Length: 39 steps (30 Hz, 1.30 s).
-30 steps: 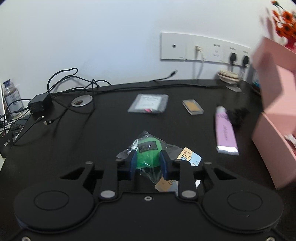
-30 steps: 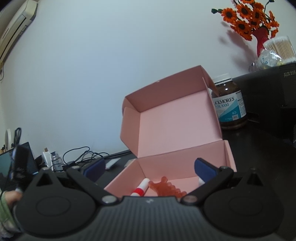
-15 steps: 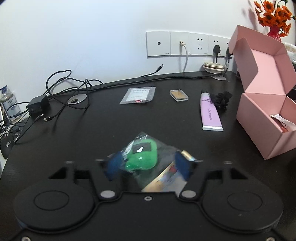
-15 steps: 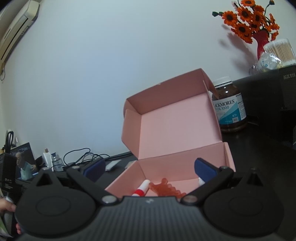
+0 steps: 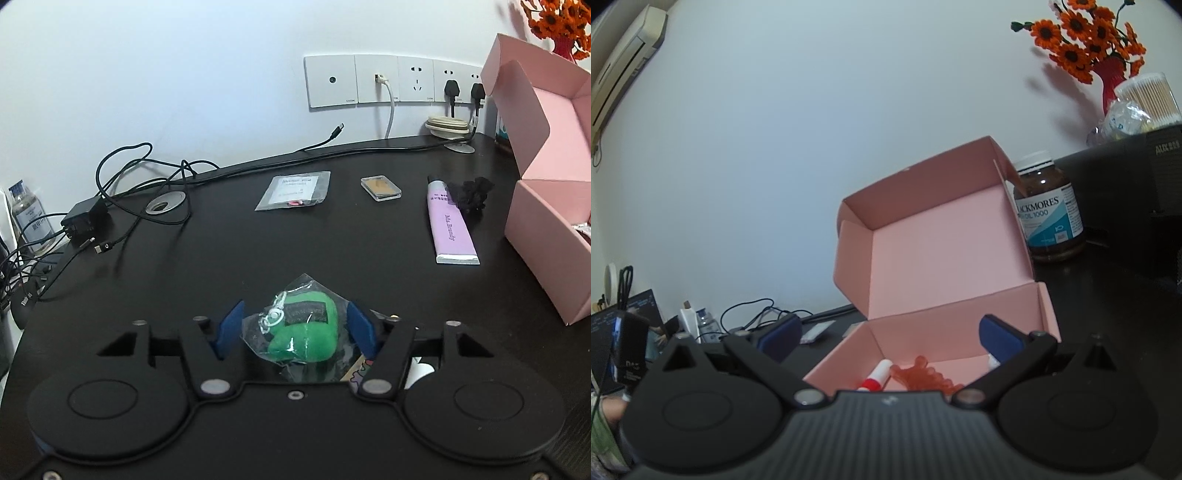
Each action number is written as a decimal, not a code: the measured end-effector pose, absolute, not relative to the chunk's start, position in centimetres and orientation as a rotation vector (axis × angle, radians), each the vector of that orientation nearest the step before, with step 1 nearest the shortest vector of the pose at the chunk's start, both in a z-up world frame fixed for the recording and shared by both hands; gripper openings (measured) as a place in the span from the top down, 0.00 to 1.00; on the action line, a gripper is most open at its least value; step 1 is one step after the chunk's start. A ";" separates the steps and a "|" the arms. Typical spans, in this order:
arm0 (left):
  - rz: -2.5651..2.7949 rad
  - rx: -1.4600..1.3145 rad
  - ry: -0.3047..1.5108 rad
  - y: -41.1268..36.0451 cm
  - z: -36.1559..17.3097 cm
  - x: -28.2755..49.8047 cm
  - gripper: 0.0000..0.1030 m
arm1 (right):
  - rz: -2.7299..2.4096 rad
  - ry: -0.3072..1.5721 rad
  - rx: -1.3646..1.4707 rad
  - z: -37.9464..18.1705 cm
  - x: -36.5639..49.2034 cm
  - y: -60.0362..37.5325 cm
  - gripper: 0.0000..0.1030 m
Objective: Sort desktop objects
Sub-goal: 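Lift the bagged green item with the left gripper and carry it to the pink box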
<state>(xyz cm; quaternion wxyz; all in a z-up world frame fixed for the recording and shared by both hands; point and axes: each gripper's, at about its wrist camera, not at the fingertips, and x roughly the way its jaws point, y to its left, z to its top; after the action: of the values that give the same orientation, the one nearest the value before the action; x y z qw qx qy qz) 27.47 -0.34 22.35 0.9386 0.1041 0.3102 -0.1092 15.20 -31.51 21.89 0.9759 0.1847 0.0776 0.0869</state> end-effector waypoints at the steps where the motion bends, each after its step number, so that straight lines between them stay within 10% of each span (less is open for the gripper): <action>1: -0.230 0.213 0.629 -0.4 22.4 27.3 0.52 | 0.175 0.157 0.374 21.9 15.2 -31.5 0.01; 39: -0.244 0.079 0.456 -5.2 26.8 22.6 0.59 | 0.144 0.194 0.375 22.3 15.0 -32.5 0.01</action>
<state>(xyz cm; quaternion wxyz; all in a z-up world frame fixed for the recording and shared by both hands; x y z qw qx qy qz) 22.59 -5.20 26.75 0.9660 0.0389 0.2255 -0.1206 14.95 -32.53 22.27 0.9752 0.1860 0.0963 0.0716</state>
